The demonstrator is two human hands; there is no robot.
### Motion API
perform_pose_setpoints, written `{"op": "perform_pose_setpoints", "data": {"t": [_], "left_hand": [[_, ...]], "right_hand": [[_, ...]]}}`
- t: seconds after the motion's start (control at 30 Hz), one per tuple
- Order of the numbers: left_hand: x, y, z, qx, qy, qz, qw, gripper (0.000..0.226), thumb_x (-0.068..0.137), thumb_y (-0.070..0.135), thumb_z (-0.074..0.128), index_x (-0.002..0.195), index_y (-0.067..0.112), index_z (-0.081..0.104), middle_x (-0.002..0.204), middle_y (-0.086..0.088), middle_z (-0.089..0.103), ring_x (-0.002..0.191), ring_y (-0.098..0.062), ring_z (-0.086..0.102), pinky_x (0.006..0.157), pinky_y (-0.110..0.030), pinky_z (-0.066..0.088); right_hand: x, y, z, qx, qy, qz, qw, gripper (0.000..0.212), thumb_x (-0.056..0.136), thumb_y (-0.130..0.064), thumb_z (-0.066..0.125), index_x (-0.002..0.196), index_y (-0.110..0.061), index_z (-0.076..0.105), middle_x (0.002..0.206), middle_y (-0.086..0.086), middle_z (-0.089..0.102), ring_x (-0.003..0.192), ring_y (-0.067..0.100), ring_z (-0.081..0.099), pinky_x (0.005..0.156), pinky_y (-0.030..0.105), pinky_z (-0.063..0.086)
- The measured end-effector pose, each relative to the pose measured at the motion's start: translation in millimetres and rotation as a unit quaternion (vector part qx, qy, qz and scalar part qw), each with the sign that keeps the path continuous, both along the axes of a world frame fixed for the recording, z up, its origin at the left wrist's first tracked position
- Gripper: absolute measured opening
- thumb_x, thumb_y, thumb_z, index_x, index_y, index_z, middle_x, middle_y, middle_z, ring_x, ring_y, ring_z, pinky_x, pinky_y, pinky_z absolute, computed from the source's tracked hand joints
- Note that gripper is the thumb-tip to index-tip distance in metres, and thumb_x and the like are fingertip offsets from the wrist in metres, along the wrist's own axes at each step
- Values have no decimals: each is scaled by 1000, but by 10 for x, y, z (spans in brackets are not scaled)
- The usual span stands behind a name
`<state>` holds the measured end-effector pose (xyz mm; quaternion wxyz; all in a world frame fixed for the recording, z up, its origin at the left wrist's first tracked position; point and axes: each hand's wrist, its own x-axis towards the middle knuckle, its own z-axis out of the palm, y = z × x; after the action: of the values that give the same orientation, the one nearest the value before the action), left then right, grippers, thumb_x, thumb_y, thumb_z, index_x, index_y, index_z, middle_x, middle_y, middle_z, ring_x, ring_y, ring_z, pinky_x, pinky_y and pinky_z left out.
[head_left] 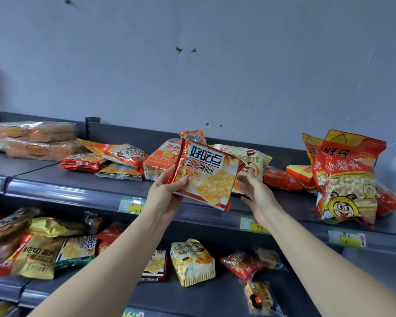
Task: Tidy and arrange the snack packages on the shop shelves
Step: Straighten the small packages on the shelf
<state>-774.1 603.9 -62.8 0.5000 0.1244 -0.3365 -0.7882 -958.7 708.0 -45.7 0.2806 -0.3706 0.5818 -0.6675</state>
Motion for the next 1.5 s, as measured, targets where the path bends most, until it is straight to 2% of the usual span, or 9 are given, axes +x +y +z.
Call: {"op": "perform_pose_setpoints", "data": {"t": [0.3, 0.4, 0.53, 0.77, 0.97, 1.1, 1.27, 1.37, 1.5], "left_hand": [[726, -56, -185, -34, -45, -31, 998, 44, 79, 9, 62, 123, 8, 61, 121, -13, 65, 104, -29, 65, 95, -40, 50], [1166, -86, -307, -42, -111, -34, 992, 38, 82, 41, 57, 101, 13, 75, 113, -12, 69, 97, -32, 68, 88, -46, 50], [1679, -168, -589, -8, -149, 9, 989, 43, 86, 48, 52, 107, 13, 66, 102, -12, 71, 87, -30, 70, 76, -44, 52], [2181, -399, -1376, 31, -294, 50, 954, 33, 92, 41, 53, 115, 18, 62, 120, -5, 66, 109, -25, 61, 95, -43, 45], [2075, -594, -1883, 52, -368, 40, 928, 14, 93, 27, 60, 102, 16, 64, 103, -7, 63, 92, -24, 55, 78, -33, 48], [1893, -912, -2133, 53, -457, 74, 885, 9, 90, 23, 66, 99, 22, 66, 99, -3, 68, 97, -20, 61, 86, -37, 48], [1611, -1483, -2506, 25, -560, 146, 815, 29, 90, 15, 65, 116, 23, 55, 111, 2, 60, 82, -10, 59, 65, -22, 47], [1520, -1852, -2859, -22, -695, 136, 706, 52, 89, 25, 60, 139, 32, 47, 146, -1, 44, 128, -25, 46, 105, -38, 40], [1403, -2168, -3125, -26, -791, 86, 605, 44, 92, 30, 48, 136, 30, 46, 142, -3, 49, 130, -32, 42, 106, -45, 36]], "right_hand": [[582, -162, -140, -46, 108, 48, 992, 5, 82, -14, 73, 87, -14, 70, 92, 1, 75, 92, 21, 70, 84, 42, 56], [915, -235, -289, -24, 156, 67, 985, 20, 83, -12, 72, 66, -16, 63, 71, -2, 67, 75, 14, 64, 76, 32, 52], [1367, -291, -589, 32, 176, 161, 971, 19, 84, -7, 70, 67, -13, 63, 57, -10, 61, 60, 4, 58, 60, 20, 49], [1567, -546, -1372, 222, 174, 173, 944, 17, 86, -9, 69, 70, -10, 62, 77, 8, 67, 71, 19, 63, 55, 27, 50], [1327, -1070, -2035, 319, 140, 41, 937, 18, 87, -10, 65, 71, -12, 60, 91, 10, 72, 80, 27, 70, 46, 25, 46], [1138, -1538, -2329, 341, 131, -20, 931, 10, 88, -13, 64, 78, -12, 63, 82, 10, 68, 57, 20, 59, 50, 26, 47], [893, -2121, -2619, 363, 114, -23, 925, 8, 89, -15, 63, 82, -11, 65, 75, 7, 62, 58, 21, 53, 56, 30, 47], [792, -2370, -2791, 368, 95, -20, 925, 12, 91, -12, 60, 79, -10, 61, 69, 6, 54, 56, 20, 47, 52, 29, 42], [734, -2514, -2929, 358, 49, -45, 931, 21, 93, -2, 50, 75, -8, 57, 72, 6, 50, 57, 17, 45, 58, 31, 45]]}}
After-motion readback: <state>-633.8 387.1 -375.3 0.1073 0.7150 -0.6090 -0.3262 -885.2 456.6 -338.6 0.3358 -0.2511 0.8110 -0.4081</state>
